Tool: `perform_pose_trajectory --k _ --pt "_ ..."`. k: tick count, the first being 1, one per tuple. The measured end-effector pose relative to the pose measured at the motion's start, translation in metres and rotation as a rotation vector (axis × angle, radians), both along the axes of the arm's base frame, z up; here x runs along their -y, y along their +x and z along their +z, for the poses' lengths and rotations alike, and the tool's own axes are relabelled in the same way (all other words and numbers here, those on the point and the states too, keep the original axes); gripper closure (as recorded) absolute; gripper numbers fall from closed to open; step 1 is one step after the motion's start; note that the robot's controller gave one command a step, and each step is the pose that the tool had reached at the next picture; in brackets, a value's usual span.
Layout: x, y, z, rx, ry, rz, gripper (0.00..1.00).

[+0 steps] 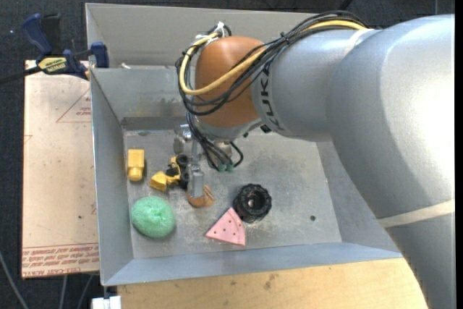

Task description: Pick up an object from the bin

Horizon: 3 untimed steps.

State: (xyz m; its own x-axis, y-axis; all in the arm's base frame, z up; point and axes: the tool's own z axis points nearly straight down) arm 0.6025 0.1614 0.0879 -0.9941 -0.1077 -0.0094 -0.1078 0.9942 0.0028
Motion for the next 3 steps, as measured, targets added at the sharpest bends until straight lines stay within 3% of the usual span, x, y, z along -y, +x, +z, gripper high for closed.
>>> perform_pose_trajectory --k 1,2,3 --pt "-0.036 -0.023 -0.014 -0.002 0.0 0.049 1.0" --pt "-0.036 -0.023 -0.014 -0.002 0.0 0.048 1.0" --pt "-0.029 -0.033 0.039 -0.013 -0.004 0.063 1.0"
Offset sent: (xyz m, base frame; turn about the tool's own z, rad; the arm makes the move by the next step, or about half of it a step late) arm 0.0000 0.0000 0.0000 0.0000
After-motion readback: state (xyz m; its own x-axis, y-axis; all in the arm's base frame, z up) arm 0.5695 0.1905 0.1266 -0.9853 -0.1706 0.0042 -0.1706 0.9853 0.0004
